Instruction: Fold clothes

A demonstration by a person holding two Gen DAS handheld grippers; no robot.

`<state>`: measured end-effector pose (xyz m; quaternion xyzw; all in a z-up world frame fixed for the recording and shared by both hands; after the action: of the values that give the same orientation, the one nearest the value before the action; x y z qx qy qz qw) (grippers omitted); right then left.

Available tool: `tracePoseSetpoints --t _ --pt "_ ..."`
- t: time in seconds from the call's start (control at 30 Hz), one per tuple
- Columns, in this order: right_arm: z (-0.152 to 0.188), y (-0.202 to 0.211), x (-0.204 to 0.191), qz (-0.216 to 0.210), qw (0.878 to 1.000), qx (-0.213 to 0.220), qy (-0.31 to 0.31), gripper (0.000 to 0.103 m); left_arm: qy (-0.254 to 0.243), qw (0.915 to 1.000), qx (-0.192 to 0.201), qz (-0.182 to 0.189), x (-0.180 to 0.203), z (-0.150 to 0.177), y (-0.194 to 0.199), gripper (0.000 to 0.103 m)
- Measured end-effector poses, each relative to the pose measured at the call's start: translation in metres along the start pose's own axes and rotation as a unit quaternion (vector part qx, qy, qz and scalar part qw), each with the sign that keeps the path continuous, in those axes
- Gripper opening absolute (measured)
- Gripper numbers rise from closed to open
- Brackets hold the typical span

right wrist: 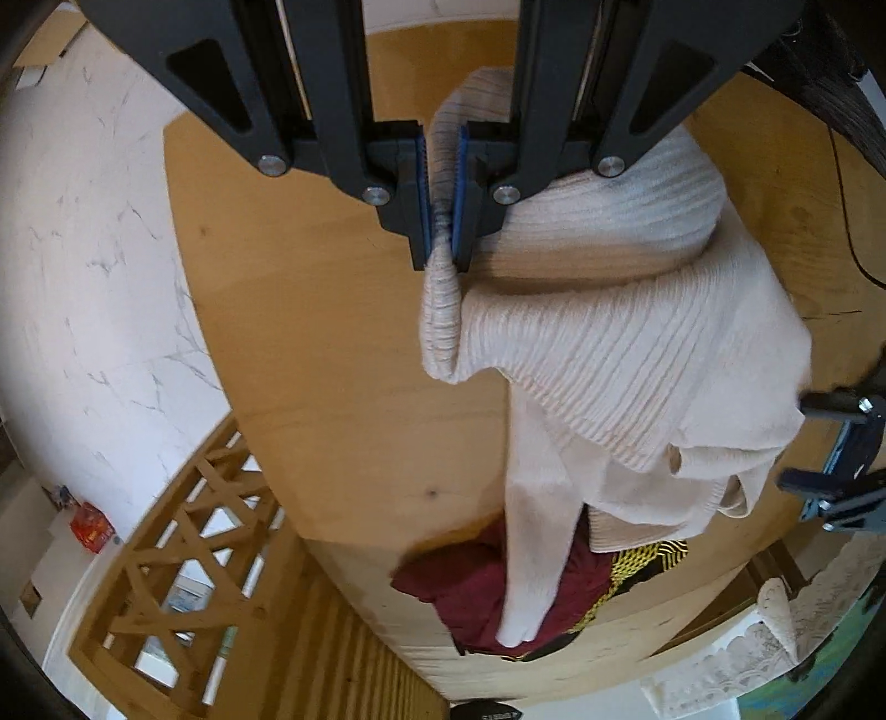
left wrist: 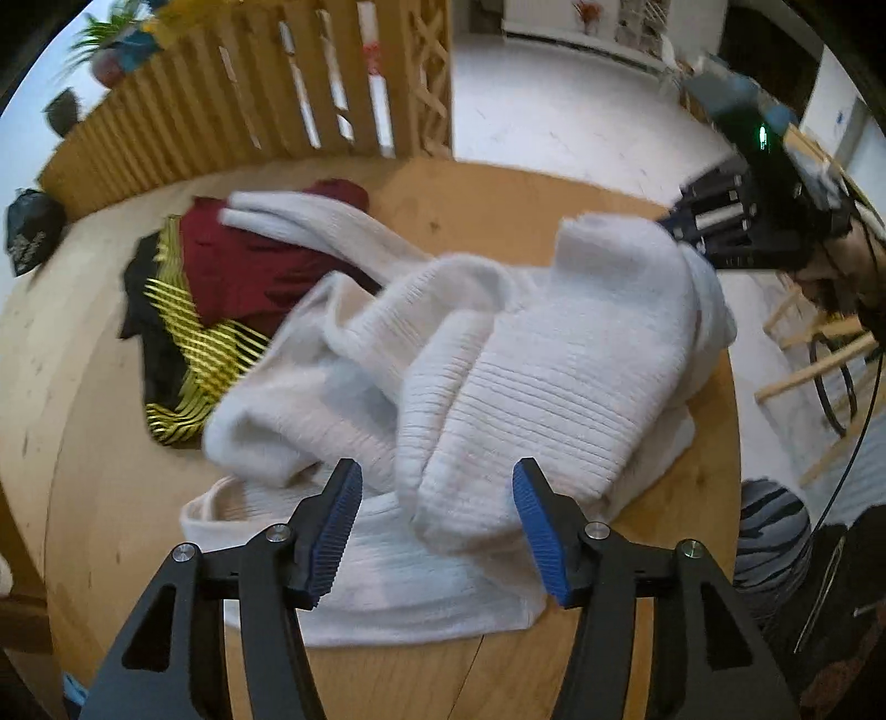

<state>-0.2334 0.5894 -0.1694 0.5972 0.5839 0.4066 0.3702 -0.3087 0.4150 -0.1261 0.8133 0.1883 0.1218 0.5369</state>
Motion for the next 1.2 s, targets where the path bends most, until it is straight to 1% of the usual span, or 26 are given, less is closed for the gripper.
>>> tracePoseSetpoints --t 0.1,0.23,0.27,0.3,0.33,0.37,0.53,0.6,0.63,0.7,0.77,0.83,0.9,0.93,1.0,1.03,1.13,1.2 --pt "-0.005 -0.004 -0.002 -0.002 1.000 0.001 0.003 0.007 -0.012 0.9996 -0.019 -0.018 0.001 0.001 -0.015 0.055" --pt "-0.004 -0.006 -0.002 -0.005 1.000 -0.001 0.002 0.007 -0.002 0.9998 -0.021 0.002 0.001 0.001 -0.018 0.055" --pt "-0.003 -0.006 -0.001 -0.005 1.000 -0.001 0.001 0.007 0.002 0.9997 -0.021 0.009 0.001 0.002 -0.018 0.050" --pt "-0.003 -0.006 -0.001 -0.005 1.000 -0.002 0.000 0.007 0.007 0.9996 -0.023 0.018 0.001 0.003 -0.019 0.032" --pt "-0.003 -0.006 0.000 -0.005 1.000 -0.002 -0.001 0.007 0.013 0.9992 -0.024 0.028 0.002 0.004 -0.019 0.021" --pt "-0.003 -0.007 0.001 -0.005 1.000 -0.002 -0.002 0.007 0.013 0.9992 -0.024 0.029 0.002 0.005 -0.019 0.008" --pt "-0.002 -0.003 0.002 -0.002 1.000 0.004 -0.005 0.007 0.018 0.9993 -0.014 0.030 0.006 0.011 -0.012 0.006" --pt "-0.004 0.002 0.002 0.003 1.000 0.015 -0.006 0.007 0.033 0.9983 0.004 0.047 0.006 0.012 -0.002 0.006" --pt "-0.005 0.007 0.002 0.006 1.000 0.021 -0.007 0.007 0.043 0.9974 0.021 0.054 0.005 0.012 0.009 0.006" --pt "-0.010 0.023 0.002 0.013 0.999 0.037 -0.006 0.007 0.063 0.9942 0.060 0.063 0.000 0.013 0.035 0.005" --pt "-0.018 0.045 0.003 0.021 0.998 0.059 -0.005 0.007 0.076 0.9900 0.105 0.054 -0.010 0.015 0.072 0.005" --pt "-0.029 0.076 0.002 0.026 0.996 0.088 -0.007 0.007 0.095 0.9829 0.152 0.043 -0.024 0.018 0.117 0.005" --pt "-0.043 0.113 -0.003 0.027 0.992 0.123 -0.005 0.007 0.105 0.9754 0.194 0.006 -0.037 0.018 0.165 0.005" --pt "-0.049 0.132 -0.007 0.029 0.989 0.143 -0.002 0.007 0.114 0.9701 0.214 -0.018 -0.045 0.020 0.193 0.005" --pt "-0.066 0.177 -0.021 0.036 0.982 0.187 0.013 0.007 0.128 0.9600 0.244 -0.047 -0.056 0.027 0.240 0.005" --pt "-0.075 0.199 -0.028 0.037 0.977 0.207 0.020 0.007 0.130 0.9548 0.258 -0.071 -0.060 0.032 0.265 0.005" --pt "-0.101 0.266 -0.052 0.038 0.963 0.264 0.037 0.007 0.129 0.9380 0.291 -0.137 -0.062 0.047 0.337 0.005" --pt "-0.114 0.312 -0.072 0.048 0.950 0.305 0.054 0.007 0.129 0.9250 0.312 -0.175 -0.059 0.057 0.382 0.005"
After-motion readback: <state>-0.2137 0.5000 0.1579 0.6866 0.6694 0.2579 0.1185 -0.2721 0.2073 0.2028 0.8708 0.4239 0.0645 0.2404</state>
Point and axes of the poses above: each gripper's, at about its wrist camera, not at the fingertips, and y roughly against the way its jaws point, x to its right, z to its underside, the point moved 5 cm from there along -y, roughly the way its jaws point, and after that the axes turned 4 degrees about y, right-handed, at the moved point
